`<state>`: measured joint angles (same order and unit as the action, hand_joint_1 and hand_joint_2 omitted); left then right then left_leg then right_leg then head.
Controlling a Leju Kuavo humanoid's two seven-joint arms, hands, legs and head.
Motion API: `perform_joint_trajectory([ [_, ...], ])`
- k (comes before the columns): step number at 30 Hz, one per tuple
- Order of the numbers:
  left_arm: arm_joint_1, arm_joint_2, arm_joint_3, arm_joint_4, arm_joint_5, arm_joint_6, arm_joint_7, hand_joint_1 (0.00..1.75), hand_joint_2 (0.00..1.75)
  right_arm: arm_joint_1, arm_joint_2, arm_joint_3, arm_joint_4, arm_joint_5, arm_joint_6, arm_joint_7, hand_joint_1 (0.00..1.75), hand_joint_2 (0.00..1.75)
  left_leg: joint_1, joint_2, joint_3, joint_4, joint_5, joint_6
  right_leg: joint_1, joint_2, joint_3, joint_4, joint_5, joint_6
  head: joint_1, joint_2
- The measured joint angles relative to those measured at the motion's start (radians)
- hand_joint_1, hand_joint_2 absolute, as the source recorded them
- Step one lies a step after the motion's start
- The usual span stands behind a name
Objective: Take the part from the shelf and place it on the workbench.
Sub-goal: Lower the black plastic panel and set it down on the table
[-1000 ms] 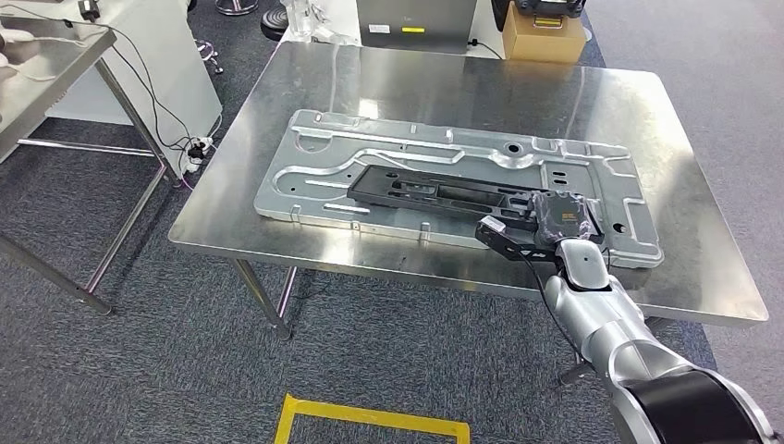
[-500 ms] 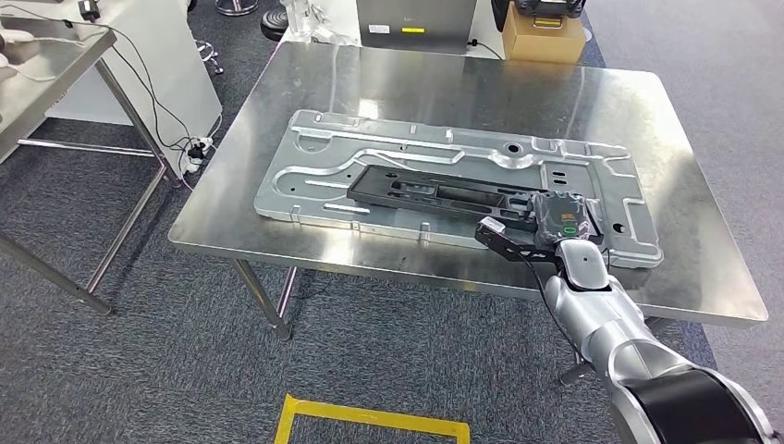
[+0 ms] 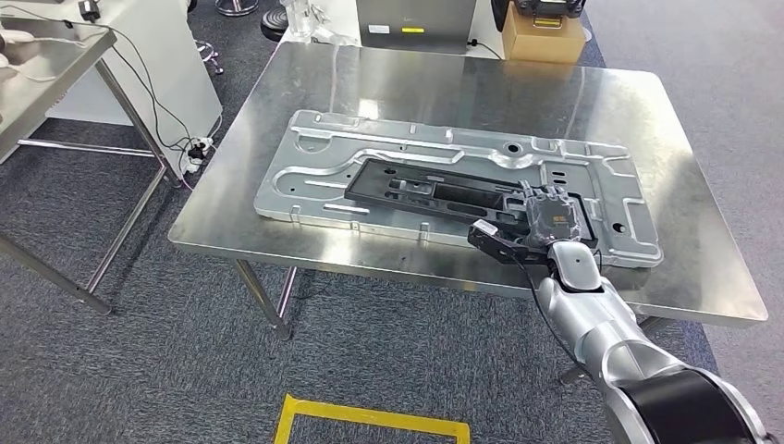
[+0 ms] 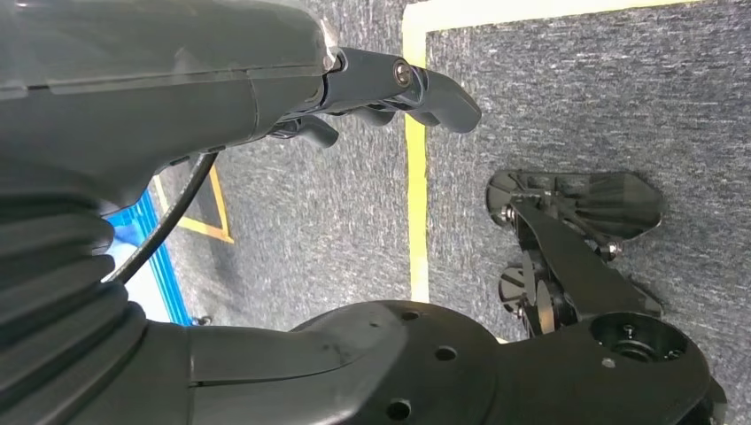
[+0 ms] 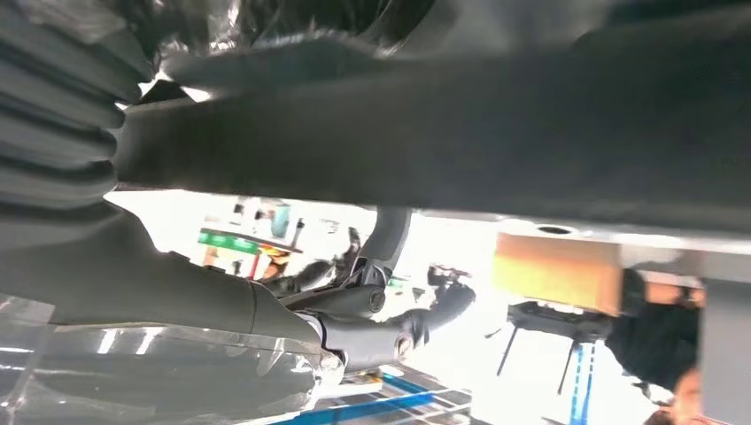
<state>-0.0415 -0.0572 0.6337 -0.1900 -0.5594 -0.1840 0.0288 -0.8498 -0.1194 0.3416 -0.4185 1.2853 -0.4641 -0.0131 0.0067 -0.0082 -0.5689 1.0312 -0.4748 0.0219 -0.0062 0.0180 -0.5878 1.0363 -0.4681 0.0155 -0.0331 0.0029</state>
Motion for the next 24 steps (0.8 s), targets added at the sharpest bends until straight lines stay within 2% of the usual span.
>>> perform_joint_trajectory([
  [16, 0.002, -0.001, 0.024, 0.000, 0.001, -0.008, -0.014, 0.00, 0.00, 0.010, 0.013, 0.026, -0.050, -0.004, -0.004, -0.027, 0.00, 0.00, 0.000, 0.000, -0.001, 0.000, 0.000, 0.000, 0.000, 0.000, 0.000, 0.000, 0.000, 0.000, 0.000, 0.000],
  [24, 0.002, -0.003, 0.035, 0.000, -0.011, -0.006, -0.015, 0.00, 0.00, 0.038, 0.026, 0.056, -0.162, -0.001, -0.024, -0.027, 0.00, 0.00, 0.000, 0.000, -0.001, 0.000, 0.000, 0.000, 0.000, 0.000, -0.001, 0.000, 0.000, 0.000, 0.000, 0.000],
])
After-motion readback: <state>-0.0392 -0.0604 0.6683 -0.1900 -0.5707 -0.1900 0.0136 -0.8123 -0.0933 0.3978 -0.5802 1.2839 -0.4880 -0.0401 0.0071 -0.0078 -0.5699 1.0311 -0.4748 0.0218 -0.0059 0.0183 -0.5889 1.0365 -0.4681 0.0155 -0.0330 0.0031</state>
